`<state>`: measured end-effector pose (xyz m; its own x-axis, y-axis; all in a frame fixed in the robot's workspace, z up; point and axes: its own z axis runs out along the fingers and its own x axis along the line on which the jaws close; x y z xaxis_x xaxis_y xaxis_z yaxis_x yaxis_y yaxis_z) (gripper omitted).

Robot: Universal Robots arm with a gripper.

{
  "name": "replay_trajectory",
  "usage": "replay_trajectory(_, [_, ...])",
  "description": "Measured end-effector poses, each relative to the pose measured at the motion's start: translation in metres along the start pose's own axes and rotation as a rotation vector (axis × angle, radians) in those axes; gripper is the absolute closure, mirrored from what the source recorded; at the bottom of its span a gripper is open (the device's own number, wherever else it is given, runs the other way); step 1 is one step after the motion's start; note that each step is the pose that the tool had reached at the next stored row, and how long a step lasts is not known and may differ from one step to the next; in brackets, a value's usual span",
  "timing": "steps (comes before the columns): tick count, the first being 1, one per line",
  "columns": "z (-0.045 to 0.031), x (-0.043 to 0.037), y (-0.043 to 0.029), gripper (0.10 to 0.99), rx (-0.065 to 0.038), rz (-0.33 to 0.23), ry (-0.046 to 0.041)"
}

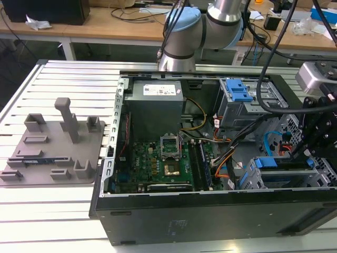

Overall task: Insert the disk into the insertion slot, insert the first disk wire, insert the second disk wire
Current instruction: 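Insert the first disk wire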

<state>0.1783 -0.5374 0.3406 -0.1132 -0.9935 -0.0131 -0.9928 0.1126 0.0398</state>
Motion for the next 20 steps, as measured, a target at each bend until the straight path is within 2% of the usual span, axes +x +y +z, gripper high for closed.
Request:
replay_trajectory(5, [0.0038, 0.0003, -0.0002, 0.918, 0.0, 0.0, 0.0005])
replay_trajectory(6, [0.0042, 0.0004, -0.0002, 0.906, 0.0, 0.0, 0.0001])
replay_trajectory(7, [0.0043, 0.0004, -0.0002, 0.847, 0.0, 0.0, 0.0])
replay_trajectory(8, [0.0026, 0.0003, -0.0001, 0.78, 0.0, 0.0, 0.0002])
replay_trajectory(10, [-0.0047, -0.0003, 0.0002, 0.78, 0.0, 0.0, 0.0012])
replay_trajectory(12, [-0.0171, -0.0025, 0.0009, 0.78, 0.0, 0.0, 0.0028])
replay_trajectory(20, [-0.0184, -0.003, 0.001, 0.78, 0.001, 0.0, 0.0064])
